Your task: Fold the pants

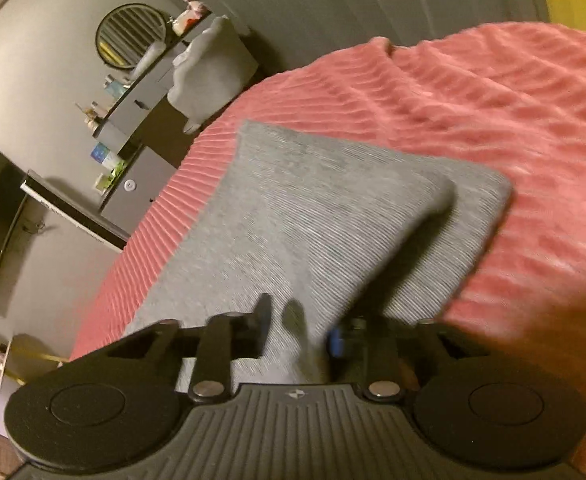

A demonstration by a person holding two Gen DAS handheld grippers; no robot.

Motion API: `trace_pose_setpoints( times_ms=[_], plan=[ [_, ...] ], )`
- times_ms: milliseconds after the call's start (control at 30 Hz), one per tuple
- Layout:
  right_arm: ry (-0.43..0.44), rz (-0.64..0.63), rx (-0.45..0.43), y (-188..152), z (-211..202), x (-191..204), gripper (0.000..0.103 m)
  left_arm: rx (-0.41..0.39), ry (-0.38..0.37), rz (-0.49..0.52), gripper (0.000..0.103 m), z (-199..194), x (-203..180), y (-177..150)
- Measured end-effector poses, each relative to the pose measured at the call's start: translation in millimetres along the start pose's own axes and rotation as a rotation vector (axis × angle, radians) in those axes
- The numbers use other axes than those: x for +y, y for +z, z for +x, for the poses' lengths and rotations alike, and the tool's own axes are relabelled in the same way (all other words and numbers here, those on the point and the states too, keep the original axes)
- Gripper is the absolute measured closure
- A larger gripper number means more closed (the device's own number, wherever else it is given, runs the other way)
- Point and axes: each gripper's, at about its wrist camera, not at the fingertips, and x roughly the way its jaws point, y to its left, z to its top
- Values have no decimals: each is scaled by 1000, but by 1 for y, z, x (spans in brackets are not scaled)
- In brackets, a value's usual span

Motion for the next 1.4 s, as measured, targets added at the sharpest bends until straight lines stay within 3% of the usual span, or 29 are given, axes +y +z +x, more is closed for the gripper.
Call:
trace_pose_setpoints(
  times_ms=[33,67,100,167,267,367,400,467,533,567,600,667,700,767,833,900,967,1033,1067,1133,1233,1267,1333,1400],
  plan=[
    [-9,-3,4,1,6,3,71,21,4,-31,61,9,-3,5],
    [-21,-4,11,2,9,7,78,34,5,-52,90,15,-4,9],
    [-32,-11,19,3,10,11,99,37,1,-58,90,16,-10,17],
    [-26,-33,2,9,4,20,98,-9,-58,-41,92,2,-16,20],
    [46,-81,-113,17,-24,29,98,-89,-145,18,92,-25,-22,20],
    [34,-139,-166,13,-36,25,98,-96,-76,86,92,-29,-12,10],
    [6,-158,-160,10,-33,21,98,-72,-16,118,91,-21,-9,6],
    [-92,-167,-104,3,-17,7,97,-2,138,153,78,-1,0,1],
    [-180,-173,-51,0,-3,-3,96,-15,142,121,76,-1,2,1],
    [-180,-166,-70,1,-8,-4,93,-43,162,115,60,-7,-5,4],
    [-211,-165,-94,2,-14,-1,81,-87,204,131,52,-17,-10,4],
    [-341,-233,-160,3,-27,13,71,-249,369,201,29,-43,-27,-1],
    [-424,-314,-202,0,-31,27,71,-347,427,270,29,-51,-43,-8],
    [-523,-475,-292,-15,-31,60,71,-426,395,461,28,-51,-78,-23],
    [-479,-617,-356,-41,-25,100,66,-411,287,600,26,-35,-114,-45],
    [-301,-767,-349,-80,-11,143,52,-314,91,697,24,-7,-145,-70],
    [-16,-925,-220,-133,10,191,42,-221,-8,745,25,30,-173,-92],
    [210,-1007,-70,-176,26,230,42,-155,-25,800,27,69,-196,-109],
    [309,-1022,-6,-195,34,246,42,-134,-37,813,27,85,-203,-114],
    [406,-1034,83,-215,49,264,44,-98,-49,838,30,111,-207,-116],
    [355,-1092,138,-215,79,260,50,-138,8,924,36,126,-201,-117],
    [344,-1089,126,-206,83,249,51,-180,44,975,33,130,-197,-113],
    [305,-1040,95,-171,86,216,51,-249,110,1019,19,119,-175,-114],
    [209,-960,52,-120,89,178,52,-283,145,955,19,116,-150,-81]
  ],
)
